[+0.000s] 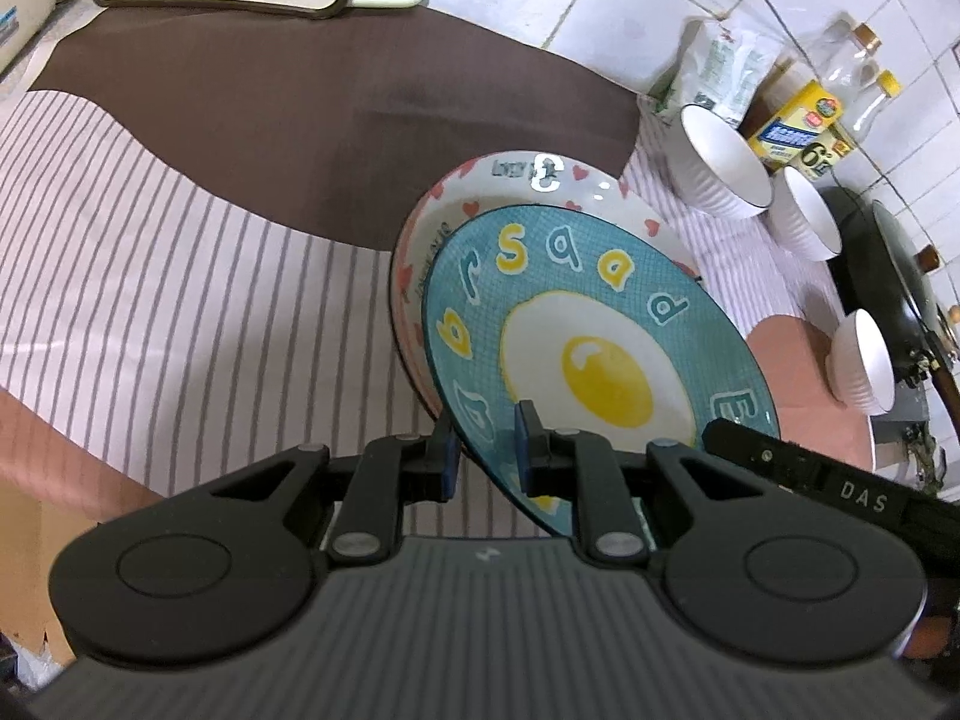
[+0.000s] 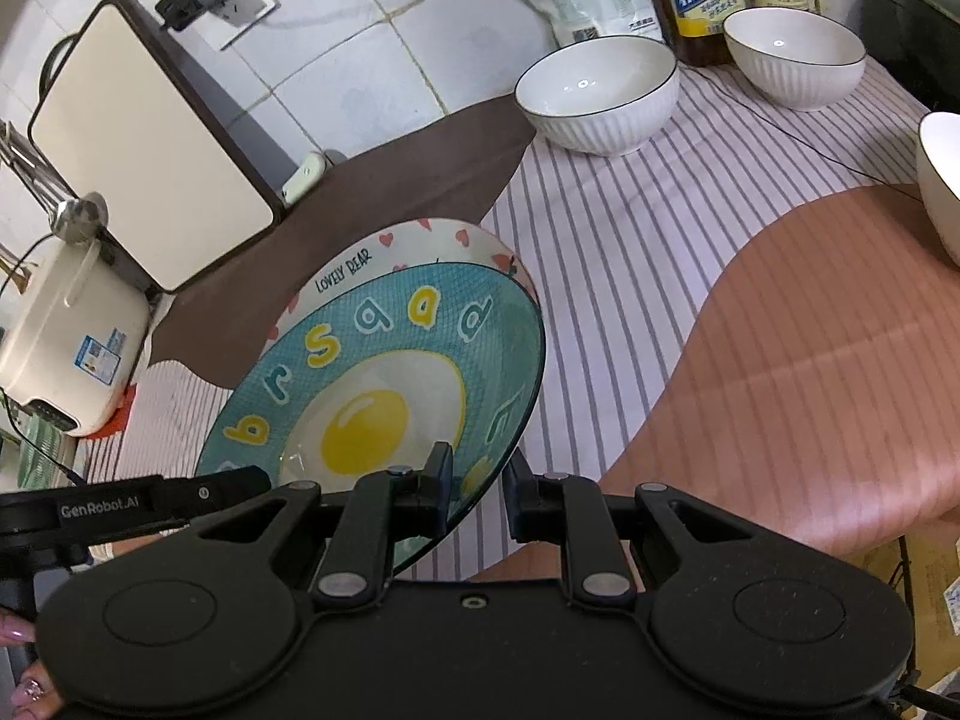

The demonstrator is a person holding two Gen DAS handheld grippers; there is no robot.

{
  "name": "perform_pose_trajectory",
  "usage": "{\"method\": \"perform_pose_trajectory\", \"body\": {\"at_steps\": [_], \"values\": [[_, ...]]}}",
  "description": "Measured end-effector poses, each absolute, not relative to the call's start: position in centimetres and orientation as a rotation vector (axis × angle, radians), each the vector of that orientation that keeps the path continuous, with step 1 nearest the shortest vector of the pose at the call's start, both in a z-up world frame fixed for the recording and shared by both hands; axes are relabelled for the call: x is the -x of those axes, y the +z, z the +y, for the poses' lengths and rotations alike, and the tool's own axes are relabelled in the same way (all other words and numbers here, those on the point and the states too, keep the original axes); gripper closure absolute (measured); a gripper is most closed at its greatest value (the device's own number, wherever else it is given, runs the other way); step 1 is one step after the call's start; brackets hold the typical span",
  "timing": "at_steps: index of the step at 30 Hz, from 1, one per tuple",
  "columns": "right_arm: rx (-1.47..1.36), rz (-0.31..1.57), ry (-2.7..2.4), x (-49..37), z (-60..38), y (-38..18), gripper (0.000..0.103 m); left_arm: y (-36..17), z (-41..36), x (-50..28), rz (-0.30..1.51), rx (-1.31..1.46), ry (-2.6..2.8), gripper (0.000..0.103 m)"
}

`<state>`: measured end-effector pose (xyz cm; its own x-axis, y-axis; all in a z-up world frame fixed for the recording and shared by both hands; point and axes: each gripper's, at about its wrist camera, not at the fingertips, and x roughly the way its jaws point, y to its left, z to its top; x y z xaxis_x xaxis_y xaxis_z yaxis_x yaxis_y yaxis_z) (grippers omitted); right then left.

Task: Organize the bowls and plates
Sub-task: 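Carry the egg plate over and lower it onto the bunny plate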

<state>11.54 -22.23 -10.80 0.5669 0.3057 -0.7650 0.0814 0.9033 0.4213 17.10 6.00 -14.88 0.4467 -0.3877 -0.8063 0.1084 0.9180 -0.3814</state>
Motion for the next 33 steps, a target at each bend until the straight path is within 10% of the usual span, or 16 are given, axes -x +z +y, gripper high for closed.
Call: {"method": "perform_pose_trajectory", "body": {"at_steps": [33], "values": [[-0.200, 0.865, 0.088, -11.8, -18.8, -11.8, 0.053, -15.4, 4.0, -18.7, 1.089, 0.233, -0.099, 0.077]]}}
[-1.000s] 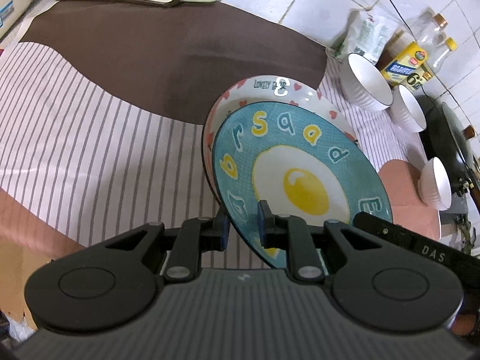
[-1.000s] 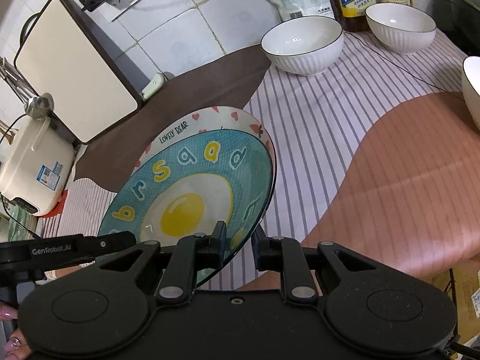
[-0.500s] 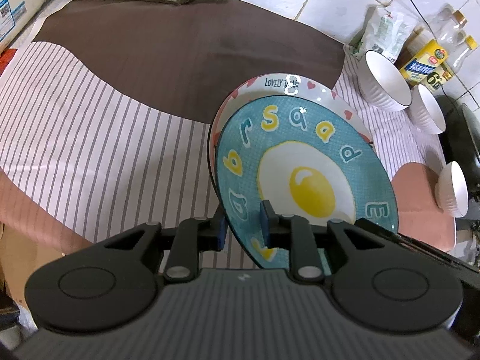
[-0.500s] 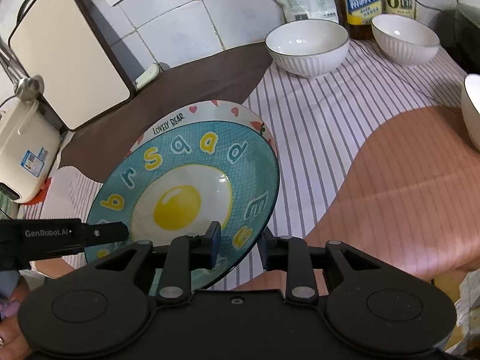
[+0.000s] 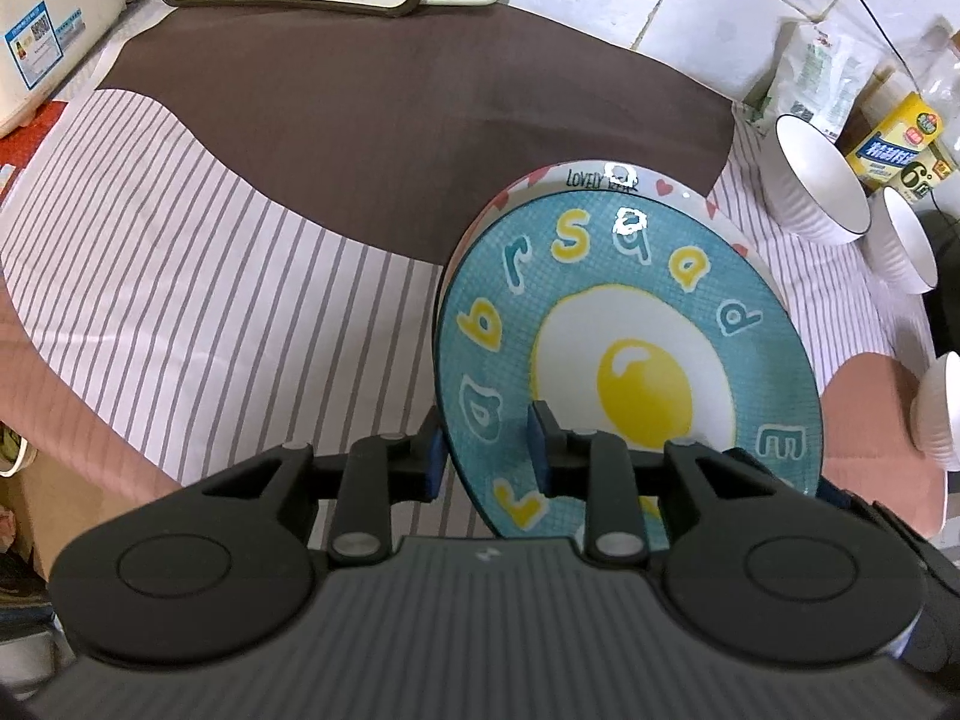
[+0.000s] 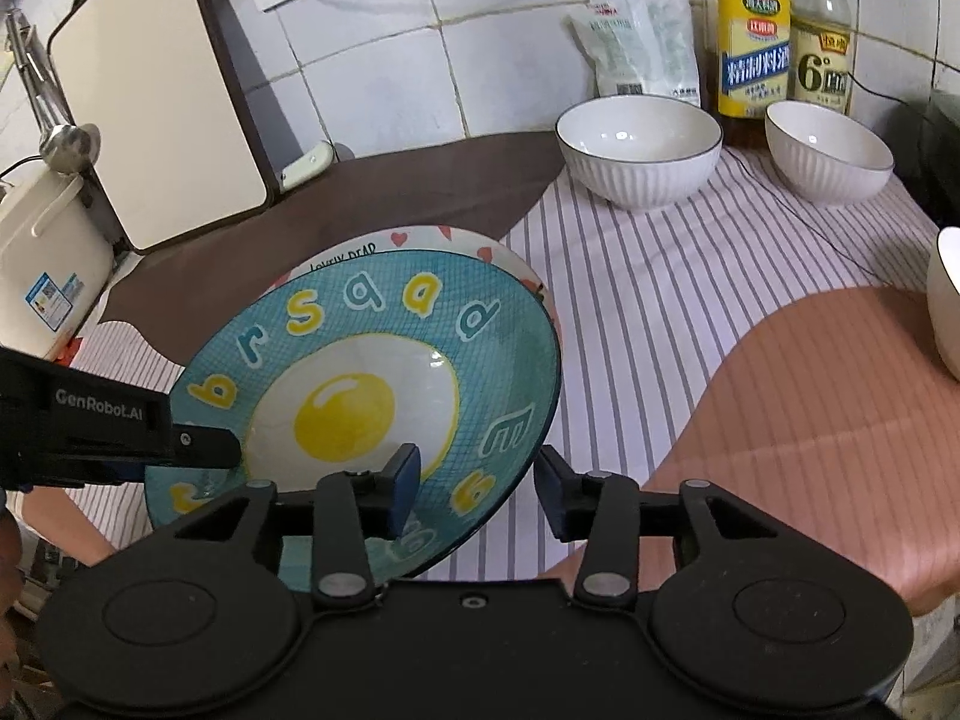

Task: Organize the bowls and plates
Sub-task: 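Carry the egg plate over and lower it onto the bunny plate, then open both grippers and move them to a white ribbed bowl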

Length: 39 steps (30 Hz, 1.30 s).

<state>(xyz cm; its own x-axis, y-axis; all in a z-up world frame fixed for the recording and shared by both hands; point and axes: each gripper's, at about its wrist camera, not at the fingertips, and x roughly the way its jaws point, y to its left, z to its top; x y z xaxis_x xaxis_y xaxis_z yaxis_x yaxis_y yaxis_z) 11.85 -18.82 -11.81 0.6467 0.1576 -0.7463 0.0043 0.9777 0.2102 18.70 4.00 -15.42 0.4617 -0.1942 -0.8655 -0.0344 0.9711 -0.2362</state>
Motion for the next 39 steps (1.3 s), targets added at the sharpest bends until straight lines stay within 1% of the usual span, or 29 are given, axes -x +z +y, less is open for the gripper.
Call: {"method": "perform_pose_trajectory", "body": {"at_steps": [6, 11, 23, 26, 34, 35, 39], "values": [[-0.193, 0.824, 0.097, -12.3, -19.1, -12.5, 0.048, -15.5, 3.4, -18.9, 1.077, 0.201, -0.079, 0.077], [-0.208, 0.807, 0.111, -12.7, -19.5, -12.9, 0.047, -15.7, 3.0, -18.8, 1.060, 0.165, -0.074, 0.077], [-0.201, 0.809, 0.132, -13.3, -19.3, -13.6, 0.047, -16.1, 3.0, -19.3, 1.067, 0.181, -0.074, 0.077], [-0.151, 0.804, 0.135, -12.9, -19.3, -13.2, 0.047, -16.0, 3.4, -18.9, 1.074, 0.199, -0.077, 0.077], [0.015, 0.664, 0.153, -8.4, -21.6, -9.4, 0.047, -12.4, 3.5, -15.7, 1.007, 0.170, -0.131, 0.076], [0.024, 0.651, 0.157, -7.8, -22.0, -9.0, 0.046, -11.8, 3.4, -15.1, 0.993, 0.165, -0.149, 0.074], [0.049, 0.594, 0.144, -5.4, -24.1, -7.1, 0.040, -9.5, 2.6, -13.2, 0.956, 0.157, -0.214, 0.072]]}}
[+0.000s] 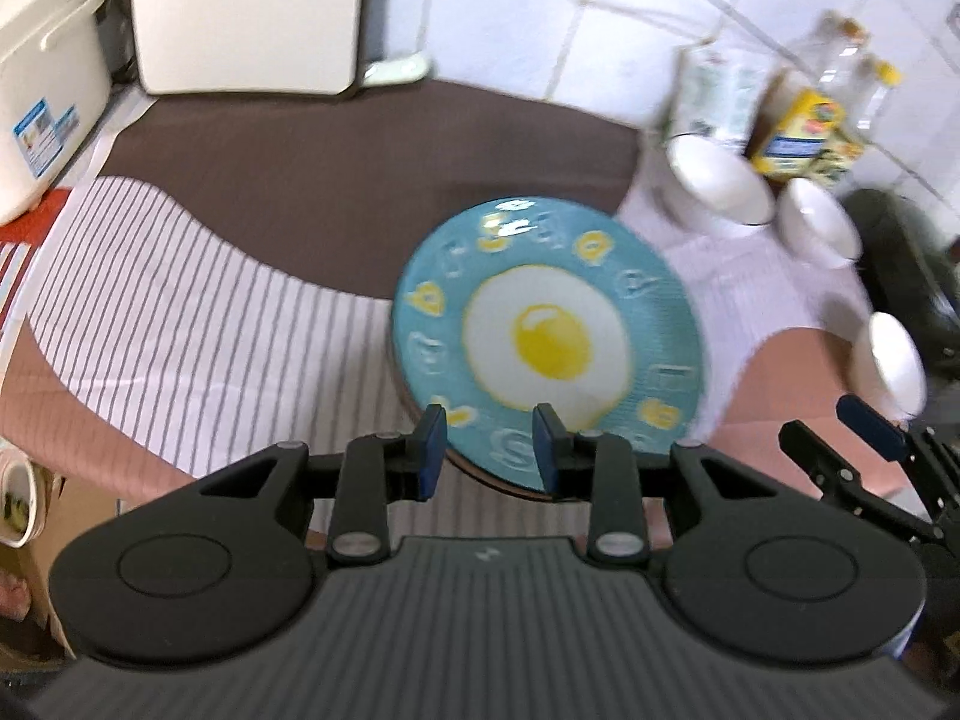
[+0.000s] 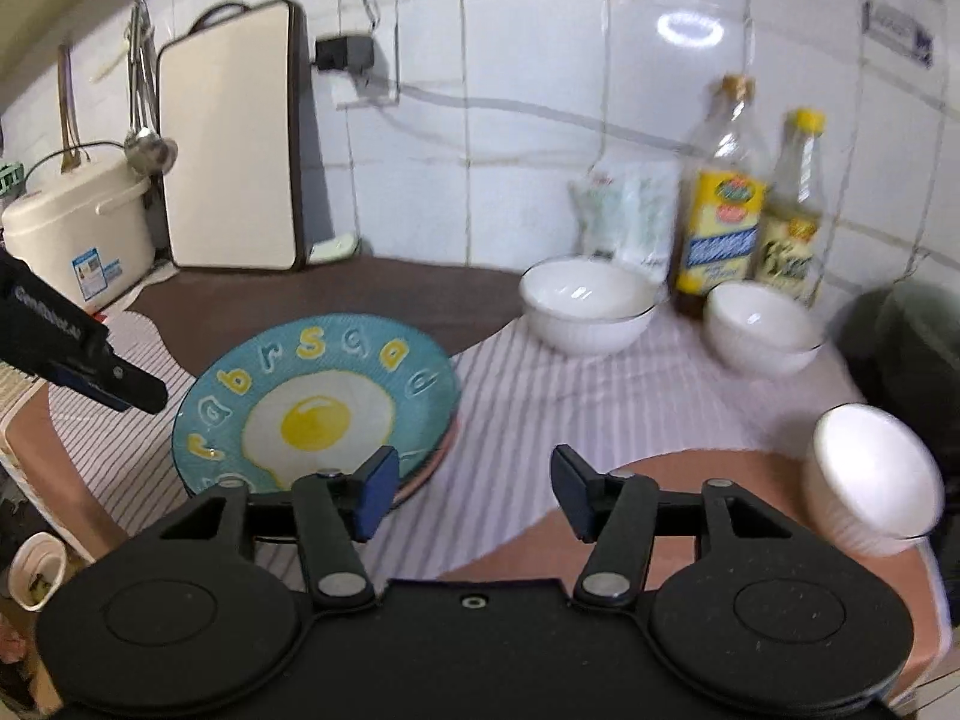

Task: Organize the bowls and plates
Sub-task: 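Open both grippers and move them to a white ribbed bowl, then grasp the white bowl rim with both grippers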

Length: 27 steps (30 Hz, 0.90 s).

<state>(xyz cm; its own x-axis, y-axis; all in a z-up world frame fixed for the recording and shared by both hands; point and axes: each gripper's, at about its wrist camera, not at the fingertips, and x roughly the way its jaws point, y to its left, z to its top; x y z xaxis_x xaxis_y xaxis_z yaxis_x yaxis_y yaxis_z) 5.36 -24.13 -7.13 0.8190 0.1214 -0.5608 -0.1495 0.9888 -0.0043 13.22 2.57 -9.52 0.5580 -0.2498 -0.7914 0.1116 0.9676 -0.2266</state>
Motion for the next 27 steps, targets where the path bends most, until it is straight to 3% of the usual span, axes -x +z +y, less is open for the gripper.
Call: {"method": "perform_pose_trajectory", "body": {"at_steps": [10, 15, 19, 23, 27], "values": [[0.088, 0.456, 0.093, -0.5, -28.5, -4.0, 0.039, -5.5, -2.8, -9.5, 0.917, 0.079, -0.373, 0.062], [0.068, 0.401, 0.019, 0.9, -31.3, -4.2, 0.033, -4.2, -6.2, -8.9, 0.877, 0.090, -0.477, 0.061], [0.061, 0.380, -0.036, 1.3, -33.5, -5.2, 0.029, -3.9, -9.3, -8.8, 0.835, 0.095, -0.545, 0.055], [0.028, 0.375, -0.079, 0.8, -35.8, -6.9, 0.015, -4.5, -12.6, -9.4, 0.818, 0.095, -0.596, 0.051], [0.002, 0.392, -0.136, -0.1, -37.7, -8.7, 0.012, -5.8, -15.9, -10.6, 0.823, 0.107, -0.635, 0.047]]}}
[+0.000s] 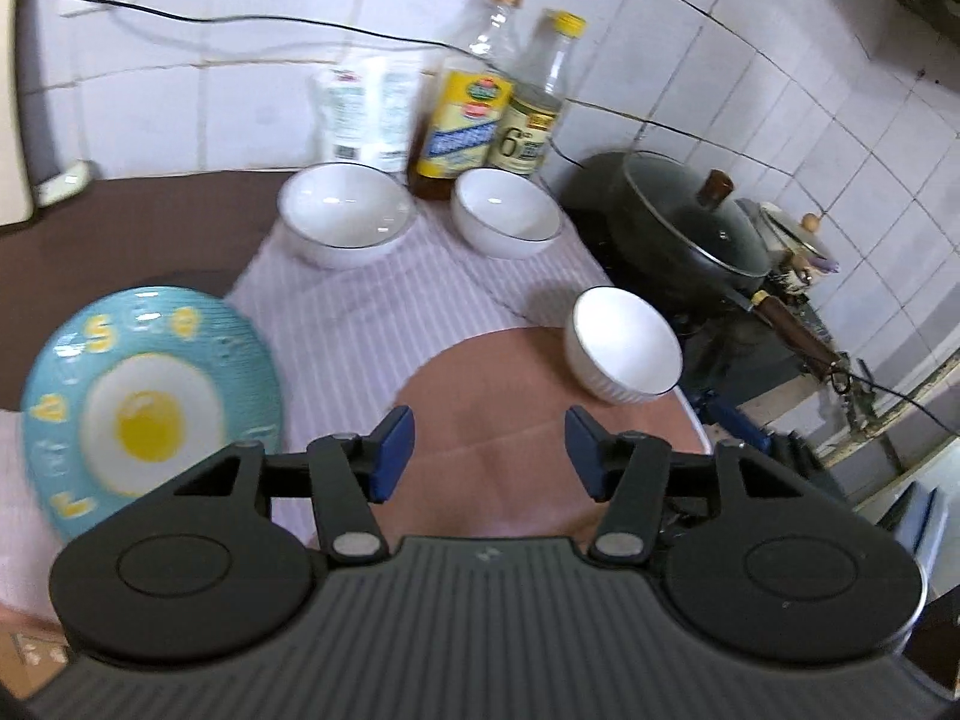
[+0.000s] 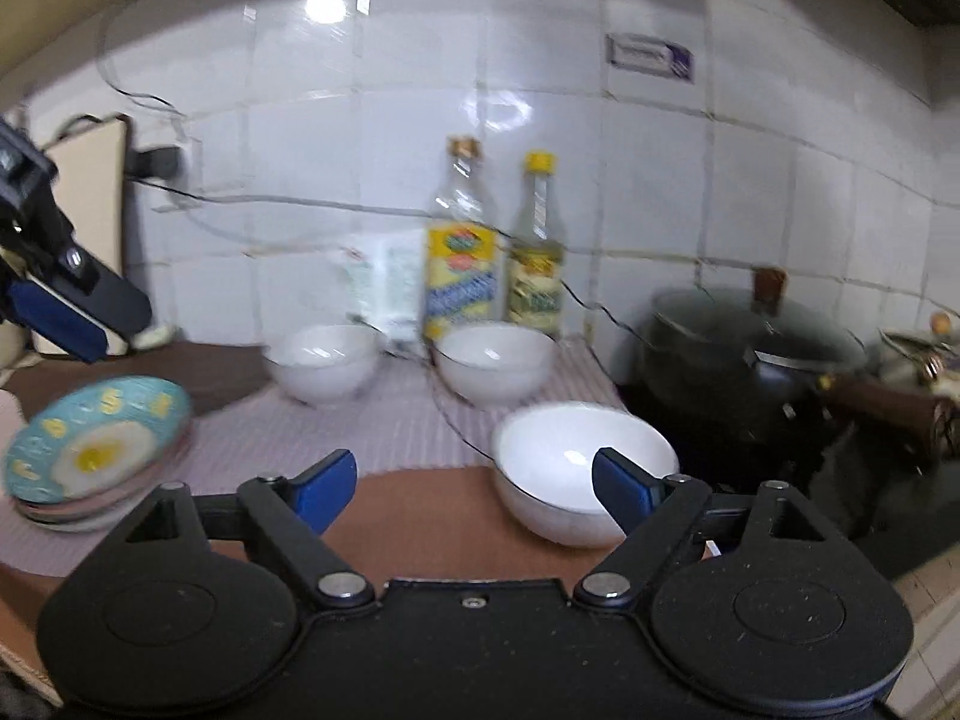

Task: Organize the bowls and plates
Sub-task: 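Grasp the white bowl rim with both grippers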

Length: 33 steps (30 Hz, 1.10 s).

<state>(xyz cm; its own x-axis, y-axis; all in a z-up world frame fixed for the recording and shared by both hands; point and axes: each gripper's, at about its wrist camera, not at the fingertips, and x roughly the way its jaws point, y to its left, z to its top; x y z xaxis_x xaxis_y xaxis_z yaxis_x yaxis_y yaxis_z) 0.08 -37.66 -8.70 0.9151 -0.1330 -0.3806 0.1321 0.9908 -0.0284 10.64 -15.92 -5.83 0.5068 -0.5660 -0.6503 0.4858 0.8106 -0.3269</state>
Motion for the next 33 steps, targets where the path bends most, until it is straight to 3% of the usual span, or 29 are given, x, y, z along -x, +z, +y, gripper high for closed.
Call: {"method": "perform_pose_trajectory", "body": {"at_steps": [2, 7, 14, 24, 28, 30, 32, 33], "values": [[-0.006, 0.413, -0.165, -0.8, -38.5, -9.8, 0.009, -6.7, -17.4, -11.4, 0.810, 0.115, -0.658, 0.041], [-0.038, 0.487, -0.203, -2.9, -40.5, -12.8, 0.008, -9.3, -22.0, -13.6, 0.724, 0.022, -0.645, 0.039], [-0.066, 0.535, -0.235, -5.5, -42.6, -15.3, 0.006, -12.6, -27.3, -16.5, 0.815, 0.097, -0.737, 0.033], [-0.080, 0.534, -0.206, -7.8, -44.4, -15.7, 0.006, -15.9, -32.8, -20.0, 0.936, 0.155, -0.722, 0.033], [-0.087, 0.528, -0.189, -8.5, -44.5, -15.3, 0.005, -16.3, -33.7, -20.4, 0.945, 0.120, -0.708, 0.041], [-0.091, 0.531, -0.186, -8.7, -44.6, -15.3, 0.004, -16.3, -33.9, -20.5, 0.955, 0.117, -0.709, 0.052], [-0.090, 0.529, -0.185, -8.9, -44.7, -15.3, 0.004, -16.7, -34.0, -20.8, 0.983, 0.135, -0.711, 0.079], [-0.089, 0.529, -0.186, -9.0, -44.7, -15.3, 0.004, -16.9, -34.0, -20.9, 0.999, 0.143, -0.700, 0.081]]}}
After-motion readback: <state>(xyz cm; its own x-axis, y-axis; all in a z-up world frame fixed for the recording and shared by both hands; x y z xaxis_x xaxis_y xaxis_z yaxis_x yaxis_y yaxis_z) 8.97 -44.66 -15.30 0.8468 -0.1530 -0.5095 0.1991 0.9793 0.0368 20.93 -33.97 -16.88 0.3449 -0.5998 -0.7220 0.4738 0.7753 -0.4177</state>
